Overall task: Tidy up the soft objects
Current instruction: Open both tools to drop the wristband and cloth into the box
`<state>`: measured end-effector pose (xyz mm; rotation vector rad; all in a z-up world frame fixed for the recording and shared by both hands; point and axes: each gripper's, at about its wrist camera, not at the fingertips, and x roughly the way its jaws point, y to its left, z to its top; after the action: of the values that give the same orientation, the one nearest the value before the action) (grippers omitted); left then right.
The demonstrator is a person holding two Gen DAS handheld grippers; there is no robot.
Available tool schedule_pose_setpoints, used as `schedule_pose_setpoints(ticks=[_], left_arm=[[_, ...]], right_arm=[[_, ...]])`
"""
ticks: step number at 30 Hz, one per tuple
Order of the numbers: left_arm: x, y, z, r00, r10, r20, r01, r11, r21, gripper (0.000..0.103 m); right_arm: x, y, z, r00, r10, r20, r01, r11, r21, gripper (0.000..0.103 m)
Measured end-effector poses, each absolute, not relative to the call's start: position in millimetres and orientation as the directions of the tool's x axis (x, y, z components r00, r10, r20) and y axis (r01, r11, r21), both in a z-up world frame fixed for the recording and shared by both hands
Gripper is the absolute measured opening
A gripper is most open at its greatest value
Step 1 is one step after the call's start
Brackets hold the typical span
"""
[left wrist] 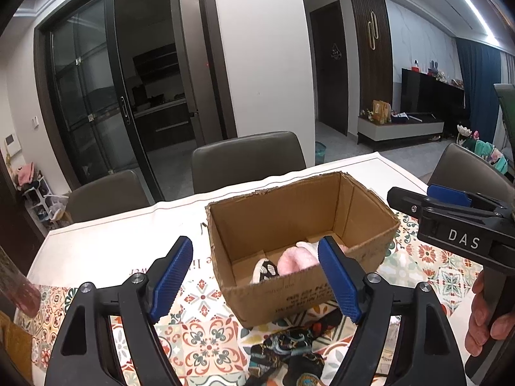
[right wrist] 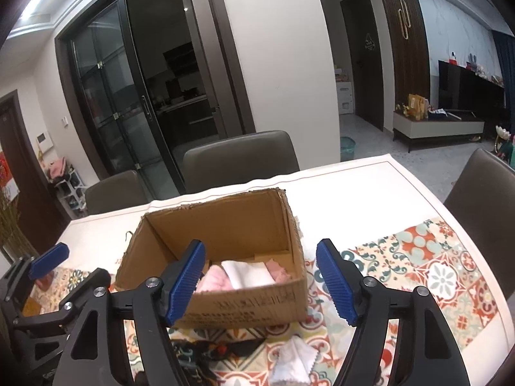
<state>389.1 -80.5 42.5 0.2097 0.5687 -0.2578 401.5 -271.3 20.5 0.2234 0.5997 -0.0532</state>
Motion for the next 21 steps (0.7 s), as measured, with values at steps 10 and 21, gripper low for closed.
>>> schedule_pose_setpoints(ticks=[10, 21], left_arm=[[368, -70, 39, 0.789, -0.167, -0.591, 0.285, 0.952, 0.112, 0.082], [360, -56, 15, 0.740, -0.150, -0.656, 0.287, 0.952, 0.106, 0.085]], right_arm=[[392, -264, 15, 0.770, 0.012, -0.637, 0.129, 0.976, 0.175, 0.073], [377, -256, -7, 0.708, -0.009, -0.706, 0.155, 0.977, 0.143, 0.073]])
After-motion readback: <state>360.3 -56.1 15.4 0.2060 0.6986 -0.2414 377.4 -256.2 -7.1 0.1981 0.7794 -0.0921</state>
